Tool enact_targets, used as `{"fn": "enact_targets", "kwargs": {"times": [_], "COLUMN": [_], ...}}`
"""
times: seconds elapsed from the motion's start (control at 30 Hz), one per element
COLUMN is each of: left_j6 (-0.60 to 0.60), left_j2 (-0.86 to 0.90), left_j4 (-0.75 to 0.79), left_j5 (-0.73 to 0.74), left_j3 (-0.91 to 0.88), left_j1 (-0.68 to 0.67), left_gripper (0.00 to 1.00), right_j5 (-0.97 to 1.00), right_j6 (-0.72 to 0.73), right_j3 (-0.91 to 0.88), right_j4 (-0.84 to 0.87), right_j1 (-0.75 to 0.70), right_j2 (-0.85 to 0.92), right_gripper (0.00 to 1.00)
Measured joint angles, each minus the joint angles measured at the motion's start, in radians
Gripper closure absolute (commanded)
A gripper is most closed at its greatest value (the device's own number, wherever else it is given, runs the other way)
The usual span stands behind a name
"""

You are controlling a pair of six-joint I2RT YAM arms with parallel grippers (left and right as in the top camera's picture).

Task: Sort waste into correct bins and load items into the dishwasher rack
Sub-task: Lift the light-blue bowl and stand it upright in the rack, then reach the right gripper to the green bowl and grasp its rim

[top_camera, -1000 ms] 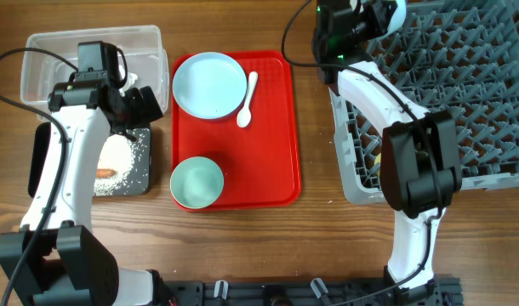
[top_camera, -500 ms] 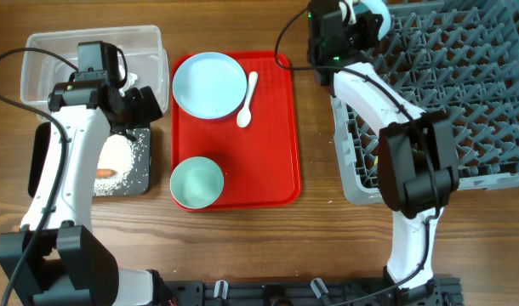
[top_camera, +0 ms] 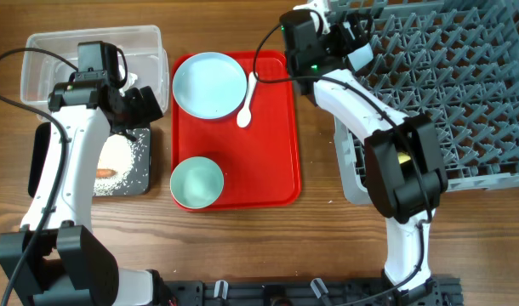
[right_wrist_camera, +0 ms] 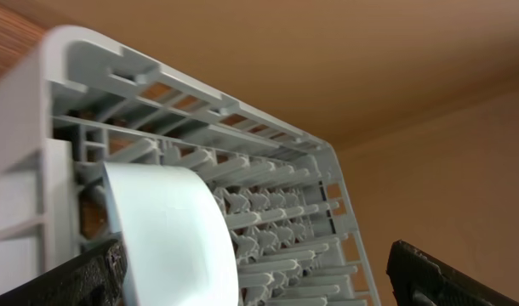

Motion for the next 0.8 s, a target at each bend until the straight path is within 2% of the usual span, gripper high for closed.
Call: {"fn": "enact_targets", "kwargs": {"times": [0.27,0.47,0.6,0.67,0.8], "left_j6": [0.0,0.0,0.0,0.0,0.0], "left_j2": [0.0,0.0,0.0,0.0,0.0], "left_j4": [0.0,-0.001,0.0,0.0,0.0], "left_j5": [0.0,0.0,0.0,0.0,0.0], "left_j3": [0.0,0.0,0.0,0.0,0.0], "left_j1": [0.0,0.0,0.0,0.0,0.0], "left_gripper": [0.0,0.0,0.0,0.0,0.0], "right_j5": [-0.065,-0.196,-0.448,-0.657,-1.096], "right_j6": [0.001,0.079,0.24,0.344,0.54], "right_j3": [0.0,0.002,0.003,0.003,0.0], "right_j4": [-0.014,-0.245,-0.468,-0.555,-0.643], "right_j1": [0.039,0.056,0.069,0.078,0.089], "right_j2": [-0.042,-0.197,-0.285,-0.304,-0.308], "right_gripper": [0.0,0.01,0.0,0.0,0.07]}}
